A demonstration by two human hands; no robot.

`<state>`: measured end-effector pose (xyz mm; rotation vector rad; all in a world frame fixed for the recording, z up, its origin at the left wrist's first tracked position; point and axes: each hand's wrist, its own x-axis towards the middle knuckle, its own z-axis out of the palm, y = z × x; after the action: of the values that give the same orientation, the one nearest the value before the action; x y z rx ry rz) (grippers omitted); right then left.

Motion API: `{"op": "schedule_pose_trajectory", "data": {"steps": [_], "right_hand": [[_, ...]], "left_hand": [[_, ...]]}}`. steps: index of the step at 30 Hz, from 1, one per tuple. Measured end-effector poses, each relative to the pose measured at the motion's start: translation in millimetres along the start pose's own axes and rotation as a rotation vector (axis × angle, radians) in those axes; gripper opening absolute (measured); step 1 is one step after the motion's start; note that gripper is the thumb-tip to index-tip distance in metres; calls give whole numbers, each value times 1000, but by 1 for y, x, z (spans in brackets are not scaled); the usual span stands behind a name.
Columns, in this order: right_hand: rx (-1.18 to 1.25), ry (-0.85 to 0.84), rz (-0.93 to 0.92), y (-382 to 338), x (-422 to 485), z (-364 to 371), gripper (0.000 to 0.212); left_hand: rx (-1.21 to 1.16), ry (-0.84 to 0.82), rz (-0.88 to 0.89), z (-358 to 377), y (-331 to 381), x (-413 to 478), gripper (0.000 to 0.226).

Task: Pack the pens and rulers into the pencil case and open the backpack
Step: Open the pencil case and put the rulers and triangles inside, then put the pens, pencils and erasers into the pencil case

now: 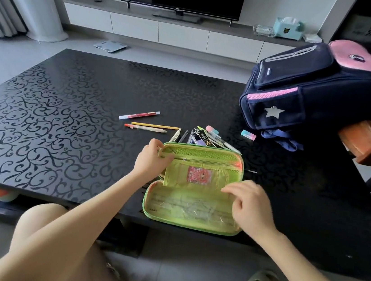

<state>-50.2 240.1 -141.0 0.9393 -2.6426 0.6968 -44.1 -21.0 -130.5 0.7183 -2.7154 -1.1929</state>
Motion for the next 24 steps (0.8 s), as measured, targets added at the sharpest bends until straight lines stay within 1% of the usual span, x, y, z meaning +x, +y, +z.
{"op": "schedule_pose_trajectory", "data": {"steps": [1,2,3,4,5,6,7,8,9,10,11,12,13,16,17,19,20,21,22,23,24], "right_hand": [[28,63,128,5,5,-4,41],[65,91,274,12,11,-7,34],[129,80,425,18,18,-10,31],[228,34,575,24,25,-12,33],[364,-13,694,29,32,-13,38],[498,-53,767,33,37,-14,44],[598,-80,785,37,41,-13,45],[649,-98,755,37,43,-12,42],[675,-104,702,36,43,-11,35],[681,-100,652,34,43,-10,31],[689,-86,612,31,43,-8,33],[700,-82,578,27,44,-6,37],[707,-91,533,22,45,-3,42],[719,-168,397,6,47,12,49],[773,-202,388,1,49,16,51],[875,-238,447,1,54,21,55],[839,-219,491,5,58,25,56],[720,-177,516,10,63,29,52],[549,-131,510,15,68,34,44],[372,-104,465,20,72,37,34],[219,-117,397,23,76,41,30]], "left_hand": [[-43,-16,-30,1,3,3,52],[-95,-35,-60,2,5,7,56],[-141,-57,-97,2,7,10,60],[-193,-71,-121,3,9,15,62],[-275,-81,-141,3,10,19,61],[-370,-103,-137,0,11,23,54],[-434,-137,-103,-4,14,24,43],[-442,-173,-30,-11,15,24,33],[-377,-205,75,-21,15,23,27],[-268,-214,184,-32,14,23,26],[-141,-209,287,-45,12,21,28],[-61,-203,343,-57,8,20,29],[-32,-219,353,-68,0,17,31],[-79,-322,299,-96,-17,4,41],[-80,-369,285,-102,-23,1,42],[-67,-454,265,-111,-30,-2,39],[-67,-482,251,-114,-32,-3,37],[-70,-505,238,-116,-33,-3,35],[-69,-521,233,-118,-34,-2,34],[-63,-532,241,-118,-32,-3,35],[-58,-536,249,-117,-31,-3,34]]}}
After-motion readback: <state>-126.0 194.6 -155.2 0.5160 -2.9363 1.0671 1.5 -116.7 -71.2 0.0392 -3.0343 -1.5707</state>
